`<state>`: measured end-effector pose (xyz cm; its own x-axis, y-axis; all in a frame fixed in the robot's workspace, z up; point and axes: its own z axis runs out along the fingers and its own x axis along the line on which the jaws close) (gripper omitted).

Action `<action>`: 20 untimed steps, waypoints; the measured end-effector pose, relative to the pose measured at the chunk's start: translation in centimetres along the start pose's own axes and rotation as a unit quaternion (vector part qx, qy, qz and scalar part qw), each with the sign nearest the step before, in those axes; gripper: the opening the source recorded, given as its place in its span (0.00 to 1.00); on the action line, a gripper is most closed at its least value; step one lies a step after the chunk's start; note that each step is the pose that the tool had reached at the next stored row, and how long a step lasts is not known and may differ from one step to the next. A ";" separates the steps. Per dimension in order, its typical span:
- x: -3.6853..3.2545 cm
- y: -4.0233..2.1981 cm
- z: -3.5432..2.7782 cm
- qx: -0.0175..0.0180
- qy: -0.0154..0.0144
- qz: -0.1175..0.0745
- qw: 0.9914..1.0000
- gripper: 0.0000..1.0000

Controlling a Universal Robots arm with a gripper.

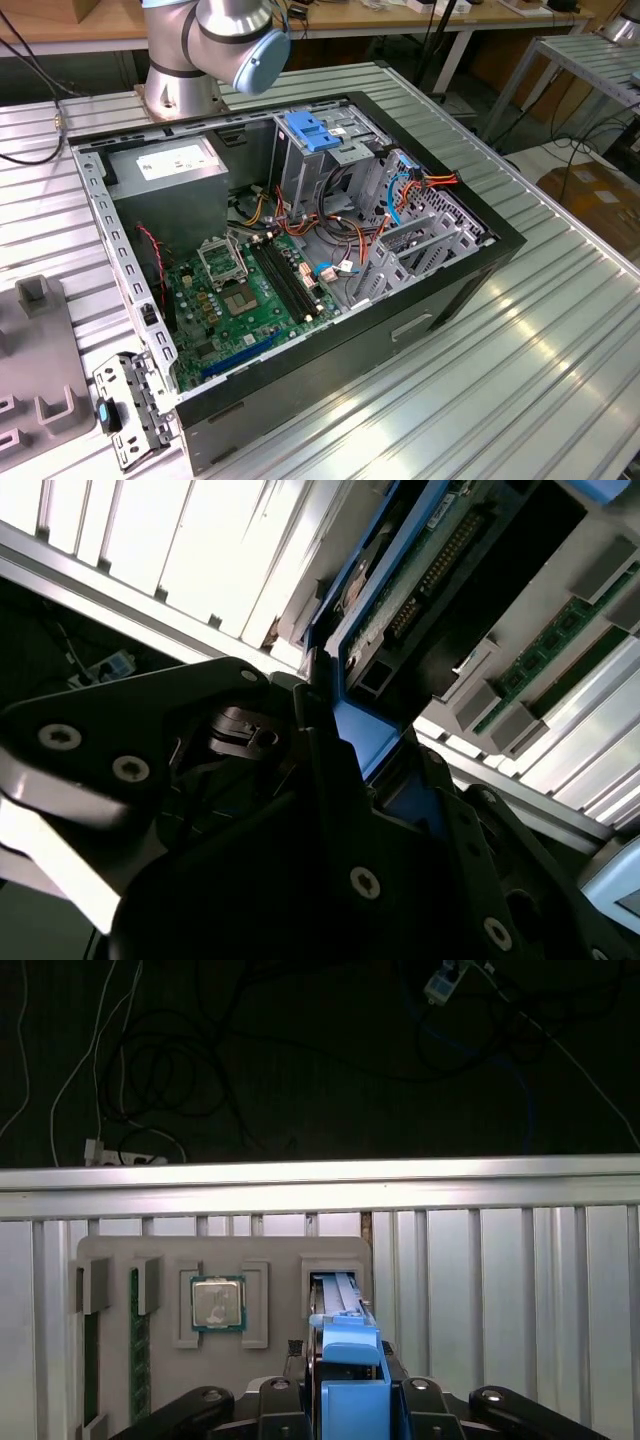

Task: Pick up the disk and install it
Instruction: 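Pick up the disk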

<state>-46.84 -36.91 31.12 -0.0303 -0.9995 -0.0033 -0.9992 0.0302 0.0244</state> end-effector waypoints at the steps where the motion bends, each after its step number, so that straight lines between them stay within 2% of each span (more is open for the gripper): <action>1: 0.00 0.01 -0.35 0.000 0.000 0.000 1.000 0.37; 11: -0.01 0.07 -3.05 0.000 0.000 0.000 1.000 0.37; 13: -0.02 0.11 -4.56 0.000 0.000 0.000 1.000 0.37; 20: -0.02 0.12 -4.71 0.000 0.000 0.000 1.000 0.37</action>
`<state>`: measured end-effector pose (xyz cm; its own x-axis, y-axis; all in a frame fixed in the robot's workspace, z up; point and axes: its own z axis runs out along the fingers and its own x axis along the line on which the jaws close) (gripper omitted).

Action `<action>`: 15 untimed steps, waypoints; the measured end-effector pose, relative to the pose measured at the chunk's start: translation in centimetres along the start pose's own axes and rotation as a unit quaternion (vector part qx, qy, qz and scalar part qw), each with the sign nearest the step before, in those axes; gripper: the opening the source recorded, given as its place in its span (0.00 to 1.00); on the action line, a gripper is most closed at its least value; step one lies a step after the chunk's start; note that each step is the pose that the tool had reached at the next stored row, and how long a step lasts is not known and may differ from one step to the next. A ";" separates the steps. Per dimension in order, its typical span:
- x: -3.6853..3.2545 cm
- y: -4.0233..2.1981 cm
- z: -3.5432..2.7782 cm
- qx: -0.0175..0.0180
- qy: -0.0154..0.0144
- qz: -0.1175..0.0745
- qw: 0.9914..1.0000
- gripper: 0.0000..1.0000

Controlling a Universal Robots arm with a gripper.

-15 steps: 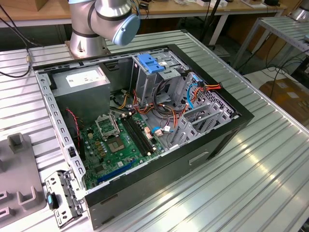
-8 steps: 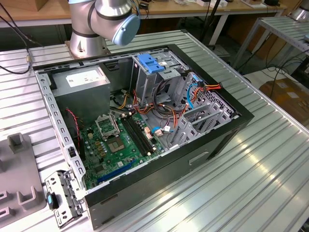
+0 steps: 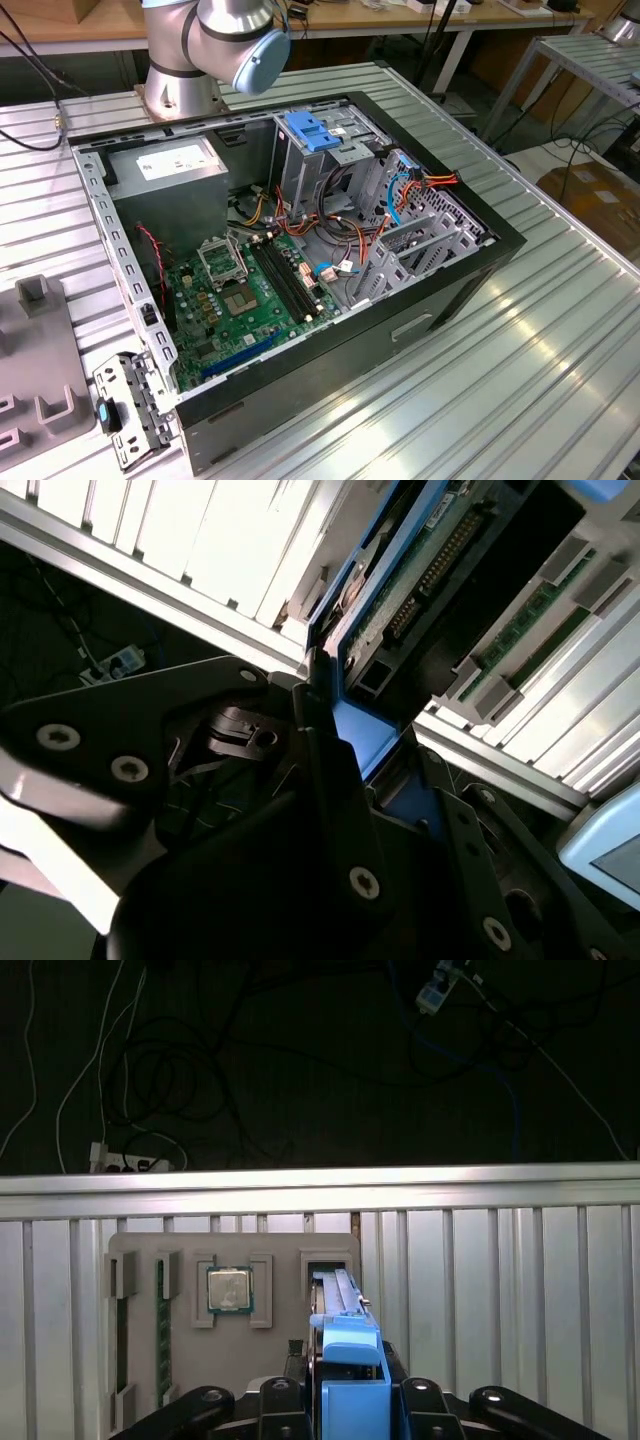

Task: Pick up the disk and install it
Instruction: 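Pick up the disk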

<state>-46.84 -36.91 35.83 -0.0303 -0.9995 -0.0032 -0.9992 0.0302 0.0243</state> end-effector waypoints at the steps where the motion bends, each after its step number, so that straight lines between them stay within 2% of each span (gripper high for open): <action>1: 0.00 0.00 0.00 0.000 0.000 0.000 1.000 0.37; 7: 0.00 0.01 -0.16 0.000 0.000 0.000 1.000 0.37; 11: 0.00 0.02 -0.56 0.000 0.000 0.000 1.000 0.37; 13: 0.00 0.03 -0.99 0.000 0.000 0.000 1.000 0.37; 15: 0.00 0.03 -1.07 0.000 0.000 0.000 1.000 0.37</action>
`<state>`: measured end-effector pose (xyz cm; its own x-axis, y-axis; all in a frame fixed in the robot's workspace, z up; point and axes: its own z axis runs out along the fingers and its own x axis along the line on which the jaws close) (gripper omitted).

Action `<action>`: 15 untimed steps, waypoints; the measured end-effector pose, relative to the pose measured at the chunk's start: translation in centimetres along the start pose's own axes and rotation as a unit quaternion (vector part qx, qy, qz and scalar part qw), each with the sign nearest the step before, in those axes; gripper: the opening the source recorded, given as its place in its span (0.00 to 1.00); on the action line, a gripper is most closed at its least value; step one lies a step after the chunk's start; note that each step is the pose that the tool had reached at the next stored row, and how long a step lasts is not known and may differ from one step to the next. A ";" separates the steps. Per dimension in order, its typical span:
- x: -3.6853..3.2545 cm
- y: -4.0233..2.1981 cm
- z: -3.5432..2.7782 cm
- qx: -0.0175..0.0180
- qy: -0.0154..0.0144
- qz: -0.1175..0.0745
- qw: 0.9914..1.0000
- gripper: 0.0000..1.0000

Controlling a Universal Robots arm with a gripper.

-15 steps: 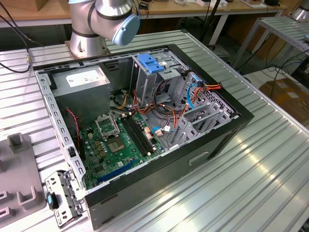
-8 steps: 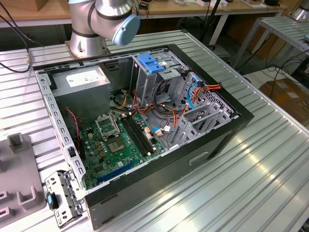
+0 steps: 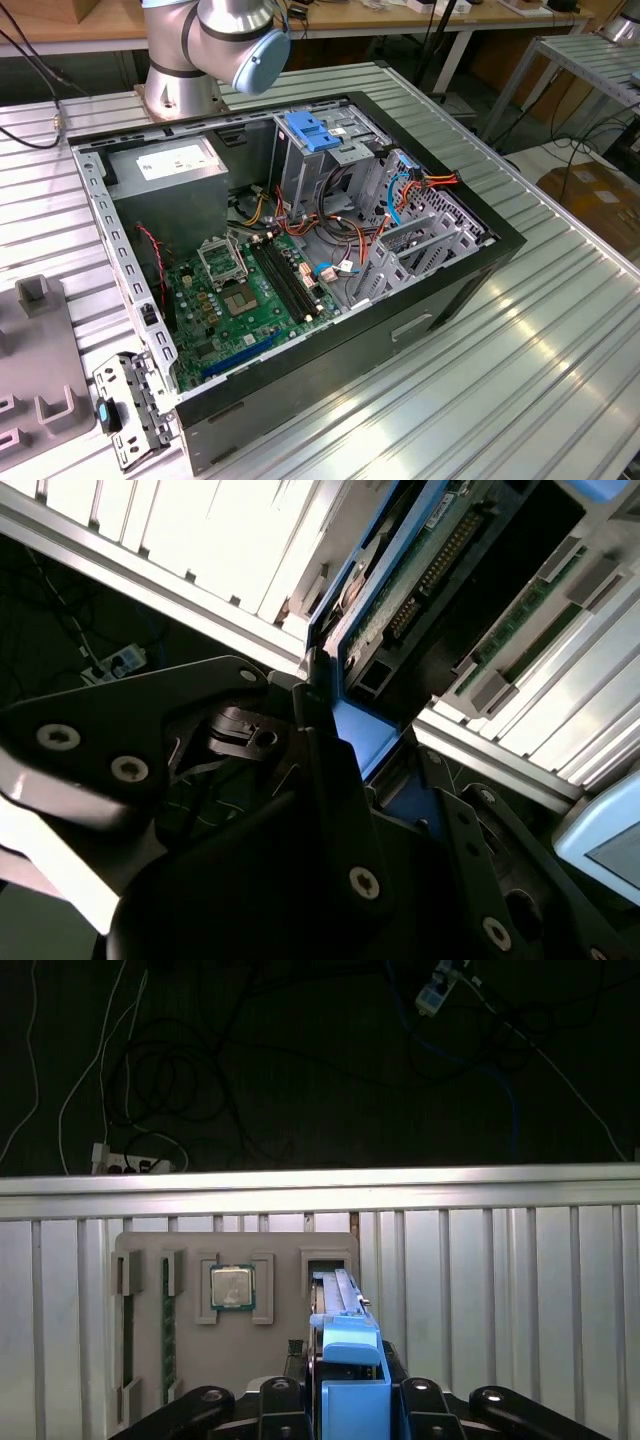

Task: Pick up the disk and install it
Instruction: 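Pick up the disk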

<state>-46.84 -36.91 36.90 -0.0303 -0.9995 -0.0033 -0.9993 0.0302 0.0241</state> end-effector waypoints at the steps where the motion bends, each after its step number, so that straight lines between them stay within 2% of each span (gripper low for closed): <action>1: 0.00 0.00 -0.01 0.000 0.000 0.000 1.000 0.37; 9: 0.00 0.00 -0.16 0.000 0.000 0.000 1.000 0.37; 15: 0.00 0.02 -0.77 0.000 0.000 0.000 1.000 0.37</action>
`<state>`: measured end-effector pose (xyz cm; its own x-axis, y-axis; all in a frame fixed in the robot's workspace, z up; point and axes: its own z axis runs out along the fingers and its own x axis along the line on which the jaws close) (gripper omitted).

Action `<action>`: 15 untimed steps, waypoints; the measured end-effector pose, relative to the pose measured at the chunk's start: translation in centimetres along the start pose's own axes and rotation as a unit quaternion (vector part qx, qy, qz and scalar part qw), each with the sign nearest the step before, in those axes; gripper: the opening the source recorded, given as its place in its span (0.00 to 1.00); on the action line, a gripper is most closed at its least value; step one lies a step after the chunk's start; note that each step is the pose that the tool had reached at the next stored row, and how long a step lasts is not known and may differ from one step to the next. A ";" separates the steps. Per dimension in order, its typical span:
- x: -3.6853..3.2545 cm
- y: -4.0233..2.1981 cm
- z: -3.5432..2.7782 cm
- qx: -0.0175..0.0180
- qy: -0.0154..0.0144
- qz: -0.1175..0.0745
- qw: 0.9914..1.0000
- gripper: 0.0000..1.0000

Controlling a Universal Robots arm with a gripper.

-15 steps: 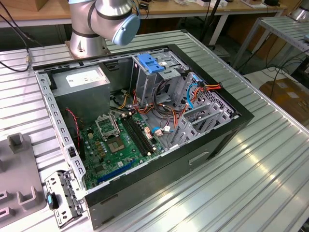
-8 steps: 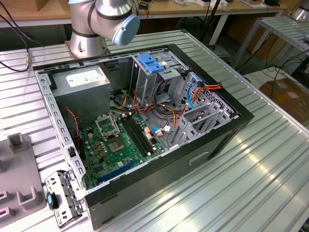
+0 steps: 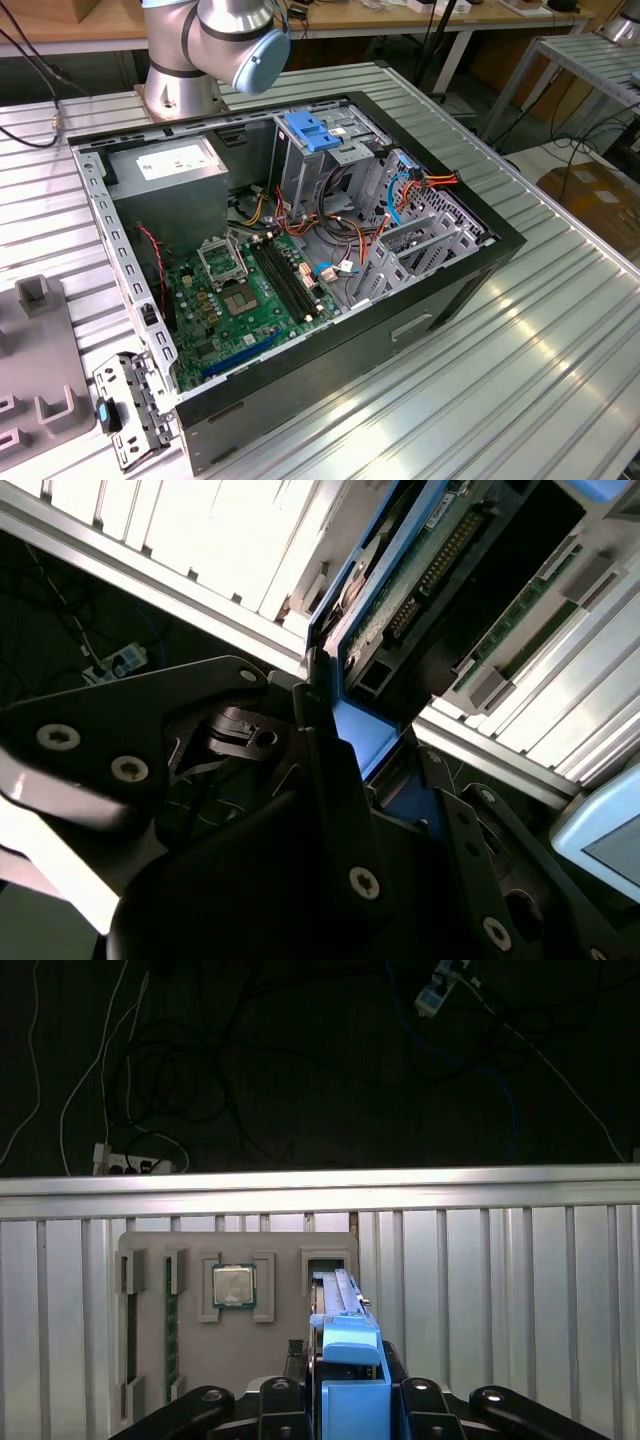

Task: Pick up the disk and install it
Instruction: 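Pick up the disk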

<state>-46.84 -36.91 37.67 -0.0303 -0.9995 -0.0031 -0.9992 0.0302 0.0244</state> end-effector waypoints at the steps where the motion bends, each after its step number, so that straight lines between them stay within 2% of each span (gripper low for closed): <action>1: 0.00 0.00 -0.16 0.000 0.000 0.000 1.000 0.37; 15: -0.01 0.05 -2.07 0.000 0.000 0.000 1.000 0.37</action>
<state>-46.84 -36.91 39.74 -0.0303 -0.9995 -0.0031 -0.9992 0.0302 0.0245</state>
